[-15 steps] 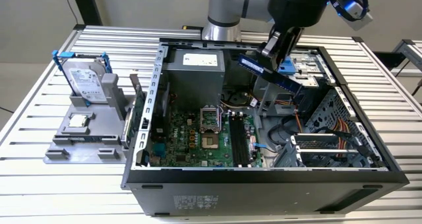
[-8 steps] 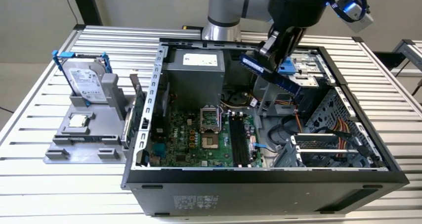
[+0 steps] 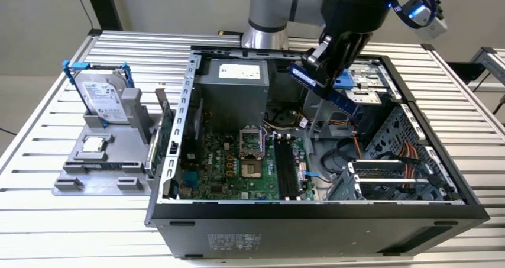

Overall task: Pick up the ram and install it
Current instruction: 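Insert the ram into the slot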

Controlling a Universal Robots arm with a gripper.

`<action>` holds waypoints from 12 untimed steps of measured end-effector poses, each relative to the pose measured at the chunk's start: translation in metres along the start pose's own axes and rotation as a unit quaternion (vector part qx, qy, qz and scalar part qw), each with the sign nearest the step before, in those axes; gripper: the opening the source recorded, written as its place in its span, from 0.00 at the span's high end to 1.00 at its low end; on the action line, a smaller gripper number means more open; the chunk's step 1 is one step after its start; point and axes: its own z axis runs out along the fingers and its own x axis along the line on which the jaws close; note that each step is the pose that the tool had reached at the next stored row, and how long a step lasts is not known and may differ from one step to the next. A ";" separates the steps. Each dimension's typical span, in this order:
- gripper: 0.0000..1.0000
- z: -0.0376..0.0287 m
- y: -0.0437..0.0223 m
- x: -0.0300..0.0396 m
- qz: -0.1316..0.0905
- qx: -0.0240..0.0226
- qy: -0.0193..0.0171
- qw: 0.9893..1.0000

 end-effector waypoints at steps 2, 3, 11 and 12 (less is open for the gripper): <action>1.00 0.0000 0.0000 0.0000 0.011 0.000 0.000 1.000; 1.00 0.0001 0.0000 0.0000 0.016 0.000 0.000 1.000; 1.00 0.0002 0.0000 0.0000 0.060 0.002 -0.001 0.998; 1.00 0.0002 0.0000 0.0000 0.065 0.002 -0.001 0.998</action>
